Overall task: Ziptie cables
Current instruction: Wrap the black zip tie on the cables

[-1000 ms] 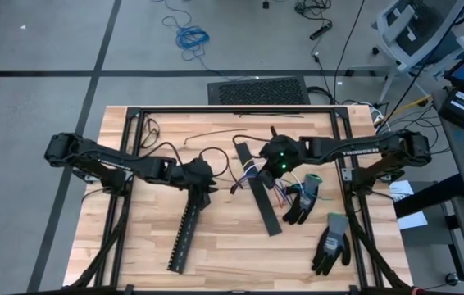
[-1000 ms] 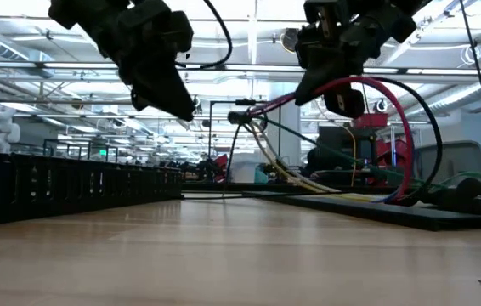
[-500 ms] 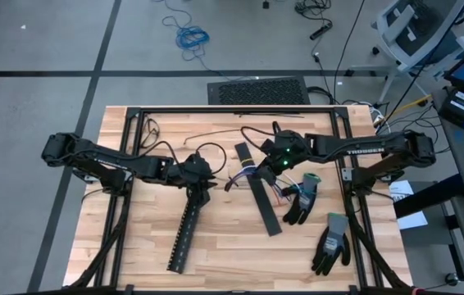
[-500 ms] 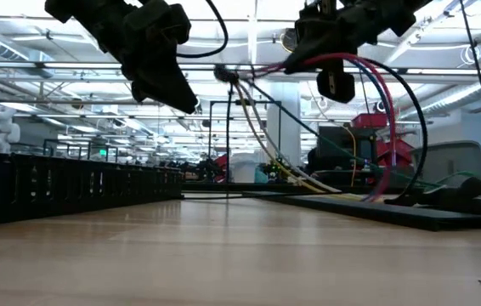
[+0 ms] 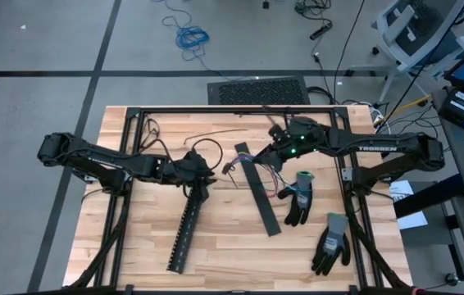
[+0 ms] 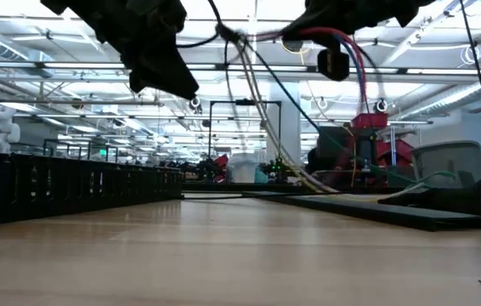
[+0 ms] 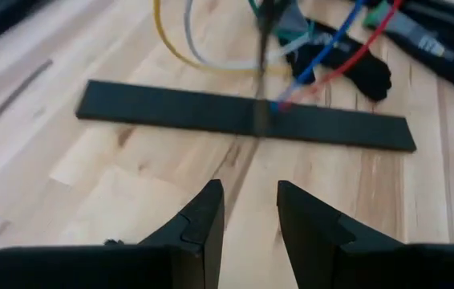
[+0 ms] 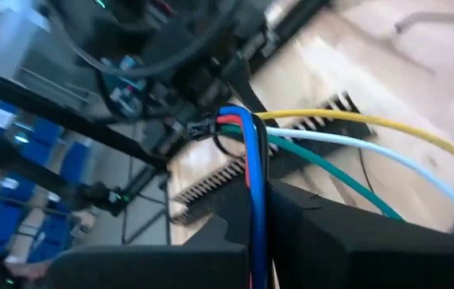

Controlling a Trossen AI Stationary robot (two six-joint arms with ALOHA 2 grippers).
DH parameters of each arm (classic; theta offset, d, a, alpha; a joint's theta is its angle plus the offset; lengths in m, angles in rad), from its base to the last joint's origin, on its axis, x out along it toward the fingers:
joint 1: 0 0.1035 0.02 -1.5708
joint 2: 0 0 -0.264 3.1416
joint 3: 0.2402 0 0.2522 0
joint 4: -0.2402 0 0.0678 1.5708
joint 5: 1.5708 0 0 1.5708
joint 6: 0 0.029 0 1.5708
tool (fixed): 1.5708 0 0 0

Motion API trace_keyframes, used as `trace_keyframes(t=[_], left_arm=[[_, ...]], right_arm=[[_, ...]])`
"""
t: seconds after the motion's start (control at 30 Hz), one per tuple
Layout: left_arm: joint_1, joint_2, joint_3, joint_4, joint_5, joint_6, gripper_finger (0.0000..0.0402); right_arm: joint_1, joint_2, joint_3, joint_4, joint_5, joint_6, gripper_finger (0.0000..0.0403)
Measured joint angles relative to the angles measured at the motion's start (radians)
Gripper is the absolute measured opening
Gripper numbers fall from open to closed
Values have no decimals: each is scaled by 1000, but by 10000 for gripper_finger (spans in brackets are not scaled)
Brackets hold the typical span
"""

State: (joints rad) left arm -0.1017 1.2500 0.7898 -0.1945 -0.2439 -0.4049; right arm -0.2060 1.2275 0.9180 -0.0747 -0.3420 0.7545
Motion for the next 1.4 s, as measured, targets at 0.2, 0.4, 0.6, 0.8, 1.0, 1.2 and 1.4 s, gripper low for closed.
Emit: trace_keyframes(t=[0.2, 0.4, 0.6, 0.8, 1.0, 1.2, 1.4], left_arm=[[0, -70, 0, -7, -100, 0, 113], [11, -139, 0, 27, -203, 2, 113], [51, -181, 38, 154, -212, 161, 113], [116, -186, 131, 180, -221, 263, 113], [160, -187, 190, 181, -221, 287, 113], [182, -186, 194, 178, -201, 283, 113], [188, -185, 194, 179, -183, 280, 113]], right_arm=[[-34, -51, 0, 81, -9, 20, 0], [-57, -90, 0, 211, -30, 30, 0], [-57, -107, 0, 385, -27, 26, 0], [-57, -108, 0, 617, 2, 21, 0], [-59, -108, 0, 888, 106, -94, 0], [-62, -110, 0, 1156, 175, -148, 0], [-48, -103, 6, 1403, 252, -203, 0]])
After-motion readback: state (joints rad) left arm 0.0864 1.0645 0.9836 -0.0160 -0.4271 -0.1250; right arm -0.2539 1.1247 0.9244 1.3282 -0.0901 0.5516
